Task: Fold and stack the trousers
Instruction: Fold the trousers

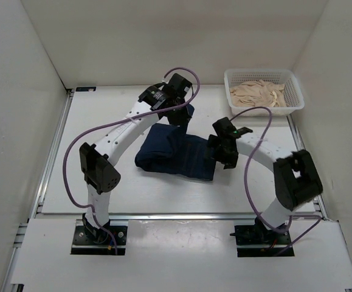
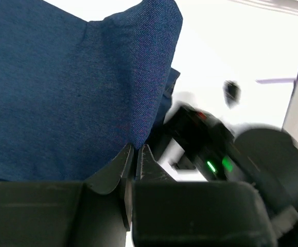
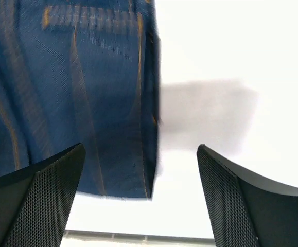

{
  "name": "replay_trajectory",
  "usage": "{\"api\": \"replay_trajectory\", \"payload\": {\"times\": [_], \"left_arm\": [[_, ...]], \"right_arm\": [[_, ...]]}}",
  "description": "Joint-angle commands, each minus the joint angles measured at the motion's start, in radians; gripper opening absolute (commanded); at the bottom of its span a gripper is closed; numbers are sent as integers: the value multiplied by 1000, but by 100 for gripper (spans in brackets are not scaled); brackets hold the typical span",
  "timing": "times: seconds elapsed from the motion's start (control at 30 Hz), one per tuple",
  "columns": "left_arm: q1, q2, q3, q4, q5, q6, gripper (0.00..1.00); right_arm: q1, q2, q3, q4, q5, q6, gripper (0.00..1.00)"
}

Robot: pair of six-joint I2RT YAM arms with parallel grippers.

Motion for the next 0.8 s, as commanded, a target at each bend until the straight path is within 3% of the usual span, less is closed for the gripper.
{"api": "replay_trajectory", "payload": {"times": [0.0,0.3,0.6,0.67,0.77], "left_arm": [[-2,-10,21,41,-32,-33,10],[-11,33,112,41,1,-33,10],[-104,158,130,112,100,-115,10],[-115,197,155,161,151,-101,15],[-126,309,297,134,296,-24,37]], "right_arm": [[-14,-210,-36,-77,94,4,93],[-212,-623,-159,-204,63,-25,85],[-376,-686,-148,-273,34,-120,85],[-399,-677,-139,-273,34,-121,85],[-408,-654,-118,-273,24,-121,85]]}}
